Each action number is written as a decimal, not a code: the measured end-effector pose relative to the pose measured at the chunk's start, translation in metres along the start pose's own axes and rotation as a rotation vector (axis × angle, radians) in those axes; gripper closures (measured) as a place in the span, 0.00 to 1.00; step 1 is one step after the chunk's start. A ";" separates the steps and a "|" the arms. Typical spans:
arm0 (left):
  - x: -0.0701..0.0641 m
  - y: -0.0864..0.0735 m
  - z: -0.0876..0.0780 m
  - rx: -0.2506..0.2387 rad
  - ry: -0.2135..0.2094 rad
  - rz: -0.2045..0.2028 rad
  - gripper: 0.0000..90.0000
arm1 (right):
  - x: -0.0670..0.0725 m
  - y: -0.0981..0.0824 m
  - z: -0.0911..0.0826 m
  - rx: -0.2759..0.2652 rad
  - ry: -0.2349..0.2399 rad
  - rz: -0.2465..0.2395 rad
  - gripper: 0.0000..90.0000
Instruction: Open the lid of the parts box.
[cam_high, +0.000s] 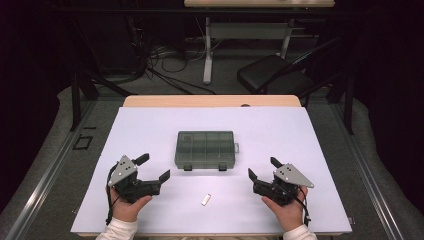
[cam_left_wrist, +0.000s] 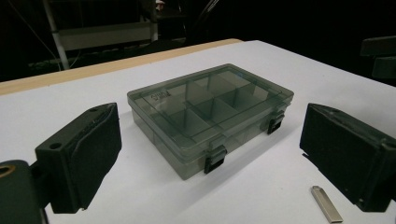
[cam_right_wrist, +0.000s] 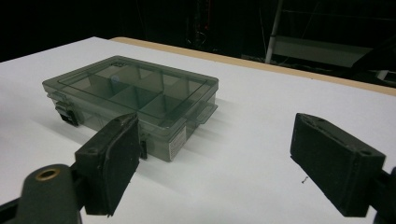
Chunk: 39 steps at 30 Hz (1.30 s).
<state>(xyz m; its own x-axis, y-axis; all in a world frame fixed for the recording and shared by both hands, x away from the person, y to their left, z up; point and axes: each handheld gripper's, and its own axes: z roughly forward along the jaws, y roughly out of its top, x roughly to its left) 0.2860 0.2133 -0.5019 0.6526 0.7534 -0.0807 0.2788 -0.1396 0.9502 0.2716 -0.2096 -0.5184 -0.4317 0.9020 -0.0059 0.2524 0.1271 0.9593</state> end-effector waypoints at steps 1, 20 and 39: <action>0.000 0.000 0.000 -0.002 0.003 -0.002 0.06 | 0.000 0.000 0.000 0.000 0.000 0.000 0.18; -0.001 -0.002 0.005 0.045 0.038 0.012 0.17 | 0.008 -0.006 0.010 0.060 -0.002 -0.079 0.26; 0.001 0.009 0.026 0.143 0.046 -0.064 0.45 | 0.016 0.007 0.033 0.227 0.091 -0.097 0.51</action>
<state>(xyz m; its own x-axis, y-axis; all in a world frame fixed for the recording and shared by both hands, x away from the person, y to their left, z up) 0.3073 0.1959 -0.5010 0.5986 0.7916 -0.1228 0.4185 -0.1783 0.8905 0.2951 -0.1809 -0.5211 -0.5370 0.8415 -0.0598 0.3895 0.3102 0.8672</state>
